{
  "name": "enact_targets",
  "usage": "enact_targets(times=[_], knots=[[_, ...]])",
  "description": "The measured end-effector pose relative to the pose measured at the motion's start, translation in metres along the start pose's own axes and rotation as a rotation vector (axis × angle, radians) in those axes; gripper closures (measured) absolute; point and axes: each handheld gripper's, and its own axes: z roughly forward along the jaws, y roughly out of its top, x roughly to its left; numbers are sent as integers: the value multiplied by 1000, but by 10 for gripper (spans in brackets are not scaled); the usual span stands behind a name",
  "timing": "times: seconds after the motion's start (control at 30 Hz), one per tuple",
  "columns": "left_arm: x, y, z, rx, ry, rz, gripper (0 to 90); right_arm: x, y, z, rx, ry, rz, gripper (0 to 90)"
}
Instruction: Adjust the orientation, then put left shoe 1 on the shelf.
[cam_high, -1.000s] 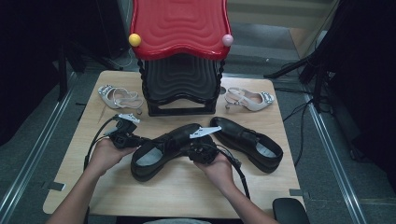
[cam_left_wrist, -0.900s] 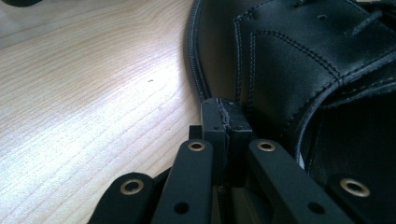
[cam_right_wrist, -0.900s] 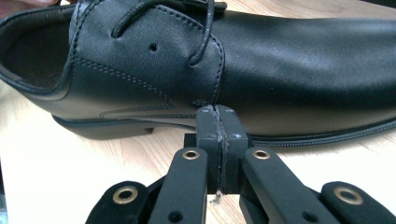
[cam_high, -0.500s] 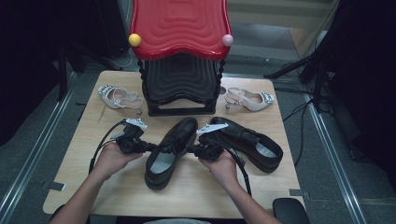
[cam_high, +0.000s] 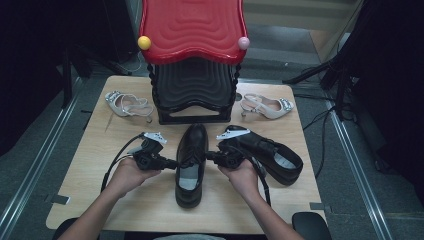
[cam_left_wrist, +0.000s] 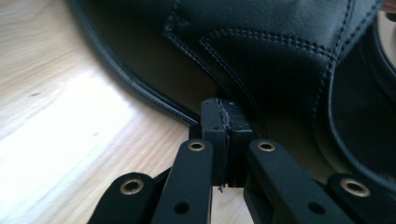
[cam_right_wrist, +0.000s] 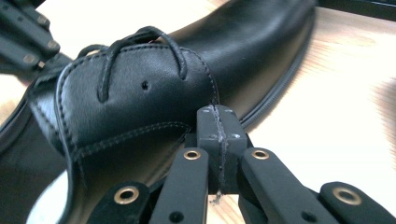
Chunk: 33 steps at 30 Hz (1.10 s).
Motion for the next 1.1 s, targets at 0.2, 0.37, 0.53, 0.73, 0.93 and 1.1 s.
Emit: enact_targets(times=[0.2,0.37,0.53,0.73,0.93,1.1], knots=[[-10,2,9,-9,-8,5,900,-6,2,-3,0,-27,19,900],[-8,2,0,-9,33,-5,726,-11,4,-5,10,-18,31,886],[-9,8,-20,-63,31,0,618,-4,9,-26,20,21,65,811],[-9,25,-41,-93,38,-10,542,9,16,-43,35,75,68,779],[-9,41,-59,-123,51,-2,546,19,24,-50,55,114,60,729],[-9,59,-76,-137,75,28,635,35,30,-46,91,128,12,746]])
